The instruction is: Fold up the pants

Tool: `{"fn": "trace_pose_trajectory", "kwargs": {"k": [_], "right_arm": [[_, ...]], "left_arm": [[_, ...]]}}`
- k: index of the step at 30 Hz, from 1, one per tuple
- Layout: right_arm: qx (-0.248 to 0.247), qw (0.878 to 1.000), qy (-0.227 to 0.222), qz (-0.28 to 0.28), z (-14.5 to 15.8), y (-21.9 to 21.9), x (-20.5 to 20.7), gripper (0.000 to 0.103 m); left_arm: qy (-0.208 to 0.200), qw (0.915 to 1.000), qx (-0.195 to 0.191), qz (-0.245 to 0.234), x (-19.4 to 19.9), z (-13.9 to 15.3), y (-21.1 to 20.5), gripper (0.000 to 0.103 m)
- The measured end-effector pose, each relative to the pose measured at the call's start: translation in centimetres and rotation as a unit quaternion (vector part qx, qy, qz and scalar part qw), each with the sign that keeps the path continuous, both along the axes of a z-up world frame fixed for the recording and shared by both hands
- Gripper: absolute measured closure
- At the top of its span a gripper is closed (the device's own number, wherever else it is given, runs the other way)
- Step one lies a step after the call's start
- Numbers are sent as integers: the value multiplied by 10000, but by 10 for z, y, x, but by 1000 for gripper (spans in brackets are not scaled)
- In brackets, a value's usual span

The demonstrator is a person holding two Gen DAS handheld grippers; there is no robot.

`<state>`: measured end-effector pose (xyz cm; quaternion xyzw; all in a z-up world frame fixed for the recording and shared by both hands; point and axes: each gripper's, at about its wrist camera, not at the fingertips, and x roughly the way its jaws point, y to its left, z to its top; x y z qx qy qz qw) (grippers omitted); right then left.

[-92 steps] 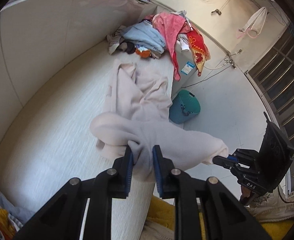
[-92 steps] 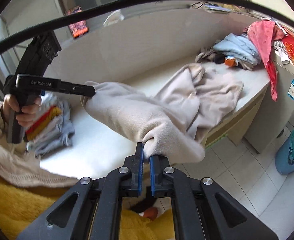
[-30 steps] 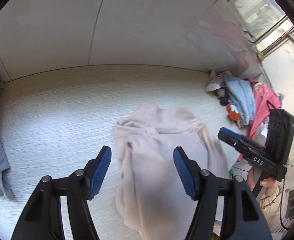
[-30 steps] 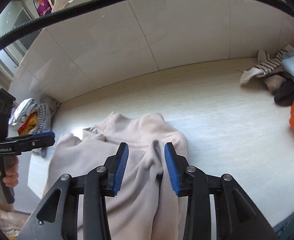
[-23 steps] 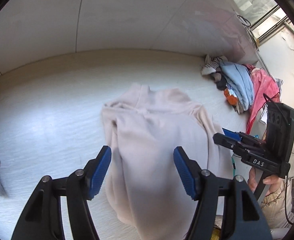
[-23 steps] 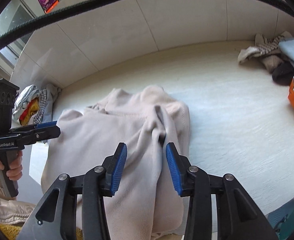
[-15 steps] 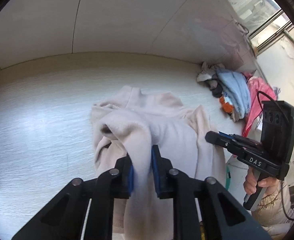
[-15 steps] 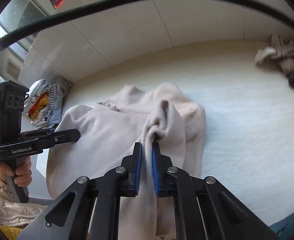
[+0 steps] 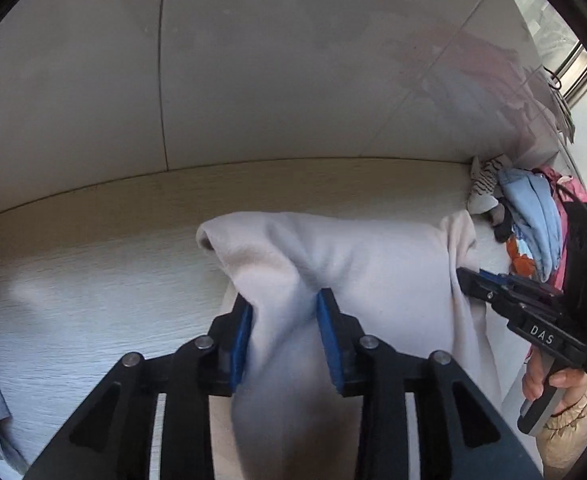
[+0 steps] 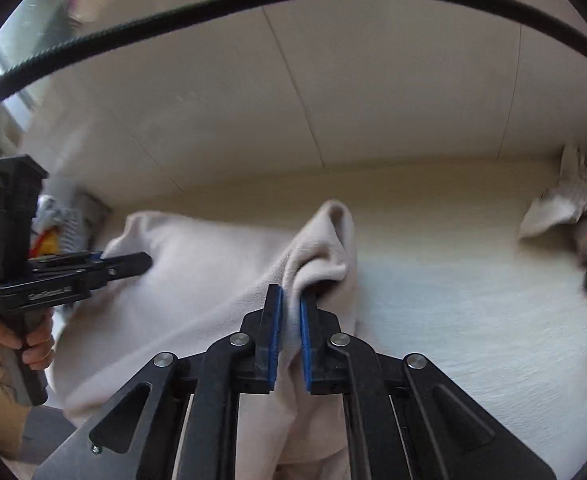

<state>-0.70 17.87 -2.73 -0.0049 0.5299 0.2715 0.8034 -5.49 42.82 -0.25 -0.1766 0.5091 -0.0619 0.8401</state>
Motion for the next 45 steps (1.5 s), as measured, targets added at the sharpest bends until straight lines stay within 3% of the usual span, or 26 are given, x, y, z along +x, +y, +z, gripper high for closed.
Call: {"fn": "trace_pose_trajectory", "kwargs": {"k": [1,5,9,12,17,19,22,24,25,27,28,35,38,40,43,45], "right_arm": [[86,9999,24,-62,0,-3,-1,91],[270,9992,-156,-239,28,-19,-8,77],[545,9979,29,-342,47,-43,-29,74],[616,9975,282,-216,49,-45,-55,73],[425,9974,561,117,45,-33,-110,70],[256,9975,626,218,39,-29,-128,68],[-277,9970,645,331,22,-17,-149,68],[-661,9961,396,419,17,-18,-158,68],[-814,9953,216,477,14,-12,-163,71],[-1034,9930,71,570,11,-5,-172,91],[-1176,9916,10,543,10,-4,-174,95],[-1593,9867,-152,268,36,-24,-199,101],[-1778,9841,-37,9,32,-48,-199,101],[-2304,9727,-128,-249,26,-61,-197,102],[-1951,9787,39,-632,27,-91,-193,102],[-1360,9885,29,-657,38,-97,-192,102]], "left_arm": [[11,10000,-71,65,-2,1,5,55],[34,9992,-263,304,-19,15,27,53],[-178,9979,-362,511,-50,39,41,53],[-302,9973,-584,314,-75,53,31,53],[-59,9971,-707,-274,-93,48,-1,53],[93,9974,-534,-481,-99,37,-14,54],[265,9967,-431,-638,-105,22,-22,54],[323,9964,-444,-653,-105,15,-20,54],[353,9964,-423,-644,-103,13,-19,55],[388,9968,-240,-653,-104,7,-21,57],[413,9971,-100,-628,-102,4,-23,58],[453,9966,210,-656,-95,-10,-24,60],[507,9960,-14,-738,-94,-13,-24,60],[431,9961,317,-707,-92,-12,-31,60],[462,9968,145,-636,-91,-9,-22,63],[436,9969,40,-649,-94,0,-18,63]]}}
